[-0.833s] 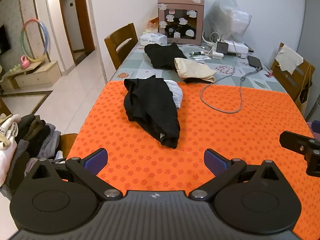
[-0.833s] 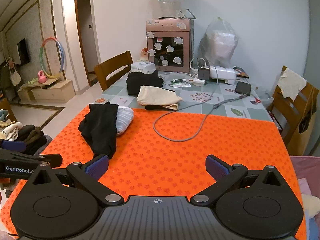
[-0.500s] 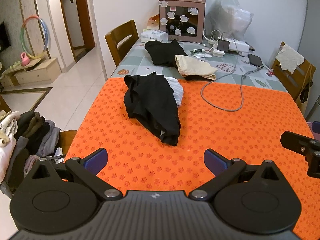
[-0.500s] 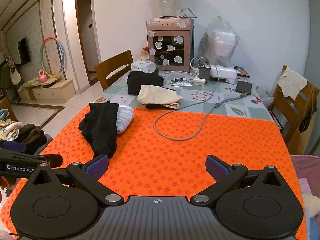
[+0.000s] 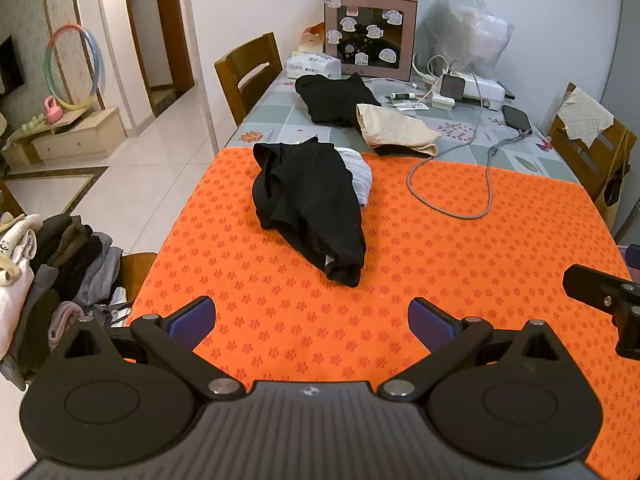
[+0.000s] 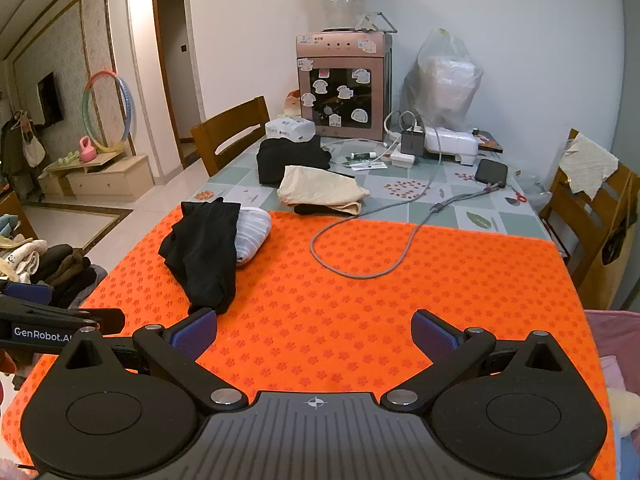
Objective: Fold clothes
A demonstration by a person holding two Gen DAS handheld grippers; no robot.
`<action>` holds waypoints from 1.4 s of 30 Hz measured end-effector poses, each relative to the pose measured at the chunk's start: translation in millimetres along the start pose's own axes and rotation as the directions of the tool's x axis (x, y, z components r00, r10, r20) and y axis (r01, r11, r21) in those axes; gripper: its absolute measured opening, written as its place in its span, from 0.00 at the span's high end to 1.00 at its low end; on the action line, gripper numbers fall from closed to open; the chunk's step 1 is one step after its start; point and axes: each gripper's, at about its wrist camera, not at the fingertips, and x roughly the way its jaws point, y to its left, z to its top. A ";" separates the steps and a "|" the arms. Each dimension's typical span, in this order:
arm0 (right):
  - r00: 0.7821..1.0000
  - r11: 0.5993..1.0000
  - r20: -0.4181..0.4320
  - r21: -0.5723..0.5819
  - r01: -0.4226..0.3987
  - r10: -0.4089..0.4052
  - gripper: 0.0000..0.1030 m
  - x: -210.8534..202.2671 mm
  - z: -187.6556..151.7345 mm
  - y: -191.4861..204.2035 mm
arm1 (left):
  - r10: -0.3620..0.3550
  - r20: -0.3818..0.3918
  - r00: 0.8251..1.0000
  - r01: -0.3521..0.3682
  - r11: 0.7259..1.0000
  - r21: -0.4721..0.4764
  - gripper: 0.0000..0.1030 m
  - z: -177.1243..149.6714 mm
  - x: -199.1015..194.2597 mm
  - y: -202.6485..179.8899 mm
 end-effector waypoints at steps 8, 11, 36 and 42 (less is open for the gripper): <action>1.000 1.000 -0.007 0.003 0.000 0.000 0.00 1.9 -0.8 0.0 | 0.001 -0.008 1.000 -0.001 1.000 -0.004 0.00 -0.9 2.3 1.2; 1.000 1.000 -0.007 0.003 0.000 0.000 0.00 2.2 -1.2 0.0 | 0.001 -0.009 1.000 -0.001 1.000 -0.003 0.00 -0.7 2.4 1.0; 1.000 1.000 -0.025 -0.004 -0.008 0.008 0.00 5.6 -1.1 1.3 | -0.004 -0.020 1.000 0.004 1.000 0.000 0.00 0.3 4.1 0.2; 0.999 1.000 -0.034 -0.005 -0.011 0.011 0.00 9.5 0.0 1.1 | -0.007 -0.025 1.000 0.007 1.000 0.002 0.00 1.6 5.8 0.1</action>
